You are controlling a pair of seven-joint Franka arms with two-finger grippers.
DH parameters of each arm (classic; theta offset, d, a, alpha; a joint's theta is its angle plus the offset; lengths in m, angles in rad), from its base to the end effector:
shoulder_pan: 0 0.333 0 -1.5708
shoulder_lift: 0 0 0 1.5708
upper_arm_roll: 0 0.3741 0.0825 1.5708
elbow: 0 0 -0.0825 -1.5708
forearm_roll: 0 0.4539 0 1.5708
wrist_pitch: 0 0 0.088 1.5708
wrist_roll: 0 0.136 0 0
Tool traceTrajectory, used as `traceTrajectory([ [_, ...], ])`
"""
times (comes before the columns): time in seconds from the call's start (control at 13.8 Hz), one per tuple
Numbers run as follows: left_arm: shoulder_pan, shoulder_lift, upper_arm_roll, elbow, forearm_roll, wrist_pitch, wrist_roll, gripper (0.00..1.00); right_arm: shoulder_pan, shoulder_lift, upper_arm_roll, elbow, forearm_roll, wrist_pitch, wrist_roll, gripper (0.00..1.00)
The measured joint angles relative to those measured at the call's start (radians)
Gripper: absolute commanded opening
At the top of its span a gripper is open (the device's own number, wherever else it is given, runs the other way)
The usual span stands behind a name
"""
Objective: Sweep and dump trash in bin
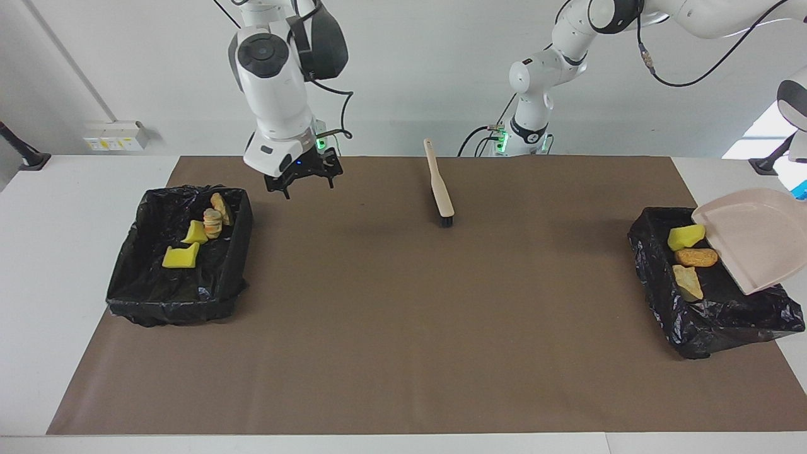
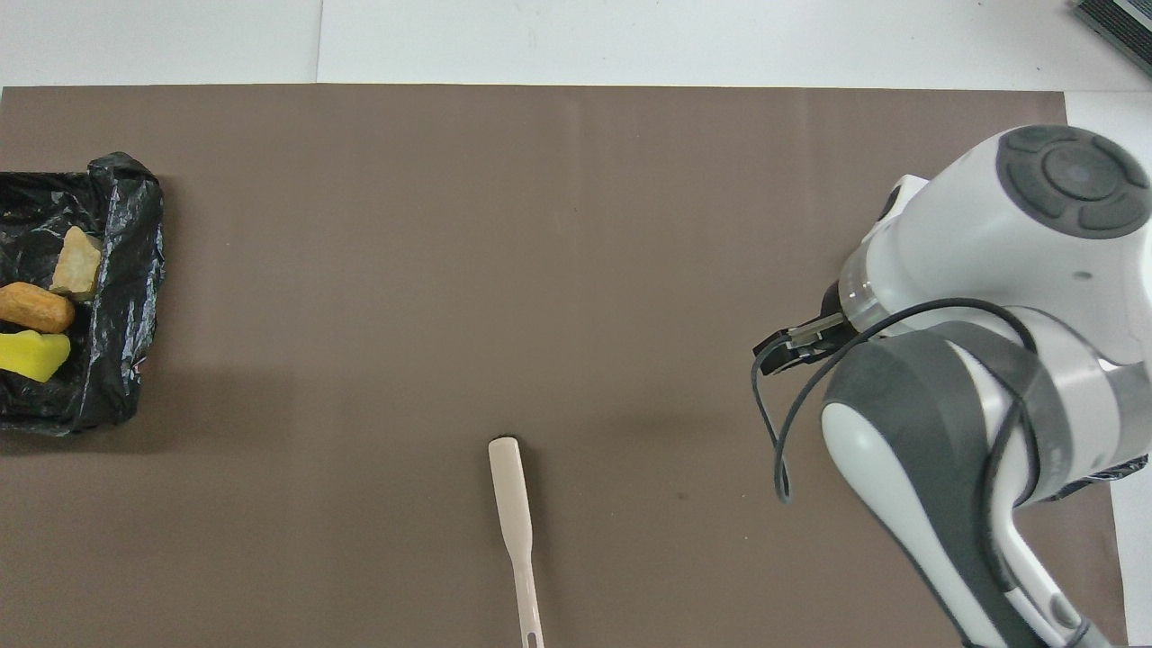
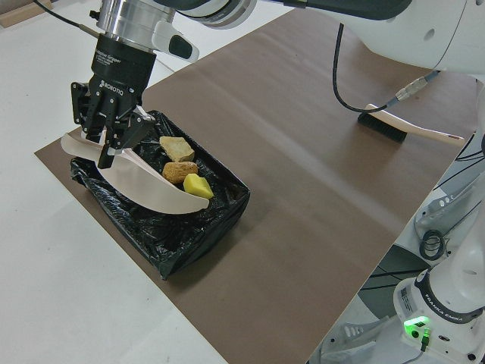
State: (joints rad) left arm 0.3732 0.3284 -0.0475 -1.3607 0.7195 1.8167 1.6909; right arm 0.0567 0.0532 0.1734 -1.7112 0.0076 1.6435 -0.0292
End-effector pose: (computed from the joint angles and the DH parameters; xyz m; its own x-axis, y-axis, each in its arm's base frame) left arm 0.7013 0.3199 0.5915 0.0532 -0.7610 -0.6466 -0.9971 -0.0760 0.0074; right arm 0.6179 0.1435 0.5507 0.9595 0.2551 -0.1193 0.2545 -0.9669 -0.0201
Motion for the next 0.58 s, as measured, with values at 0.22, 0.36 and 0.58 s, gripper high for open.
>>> traceTrajectory([
  [0.22,0.0,-0.004,0.006,0.019,0.004,0.024,0.0,0.0,-0.091,-0.001,-0.015,0.012,-0.042,0.025,-0.007,1.0],
  [0.36,-0.001,-0.011,0.003,0.045,0.006,0.026,0.002,0.0,-0.096,-0.001,-0.08,0.016,-0.067,0.074,-0.012,1.0],
  [0.58,-0.003,-0.024,-0.004,0.055,-0.073,0.001,-0.011,0.0,-0.078,-0.01,-0.168,0.031,-0.067,0.079,-0.016,1.0],
])
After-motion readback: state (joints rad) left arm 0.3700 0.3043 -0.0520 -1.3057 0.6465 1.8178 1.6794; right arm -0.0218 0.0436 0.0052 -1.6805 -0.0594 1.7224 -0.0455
